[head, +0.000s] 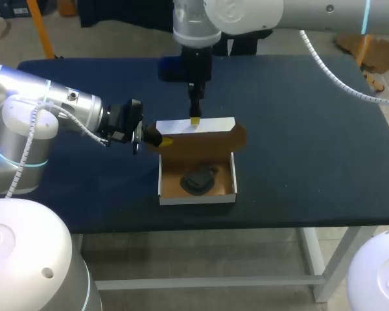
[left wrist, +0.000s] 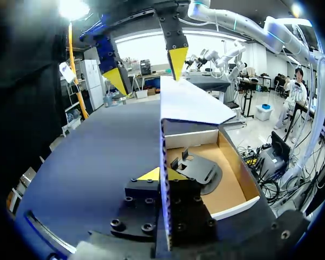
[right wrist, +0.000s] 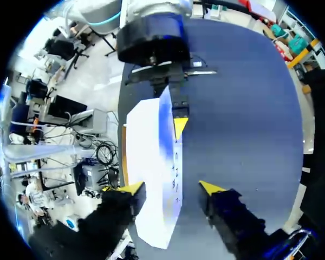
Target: Assemble the packaging by folding the flat box into shape, placing the metal phone stand inside, and closing the box properly
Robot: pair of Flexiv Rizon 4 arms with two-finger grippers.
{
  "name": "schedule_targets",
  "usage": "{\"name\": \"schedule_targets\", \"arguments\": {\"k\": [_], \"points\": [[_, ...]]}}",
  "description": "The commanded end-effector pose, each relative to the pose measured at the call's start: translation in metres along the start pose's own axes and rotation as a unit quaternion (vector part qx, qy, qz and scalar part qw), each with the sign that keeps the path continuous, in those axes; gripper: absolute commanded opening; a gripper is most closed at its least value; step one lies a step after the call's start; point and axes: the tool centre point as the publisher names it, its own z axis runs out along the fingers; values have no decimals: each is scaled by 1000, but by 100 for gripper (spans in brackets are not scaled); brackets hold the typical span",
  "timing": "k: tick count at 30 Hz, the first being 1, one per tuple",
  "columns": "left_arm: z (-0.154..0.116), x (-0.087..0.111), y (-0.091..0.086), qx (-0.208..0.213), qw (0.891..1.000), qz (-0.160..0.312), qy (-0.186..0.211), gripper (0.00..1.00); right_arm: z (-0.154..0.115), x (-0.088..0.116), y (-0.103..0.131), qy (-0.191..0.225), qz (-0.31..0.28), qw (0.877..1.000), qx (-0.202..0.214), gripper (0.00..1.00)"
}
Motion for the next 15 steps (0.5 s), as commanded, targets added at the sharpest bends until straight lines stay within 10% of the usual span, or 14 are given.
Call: {"name": "schedule_targets", "arguments": {"k": [1, 15], "points": [[0, 1, 2, 0, 1000, 0, 1, 0, -13, 2, -8, -11, 24, 999, -18, 100], [0, 1, 2, 0, 1000, 0, 1, 0, -41, -8, -13, -73, 129, 989, -17, 100]]}}
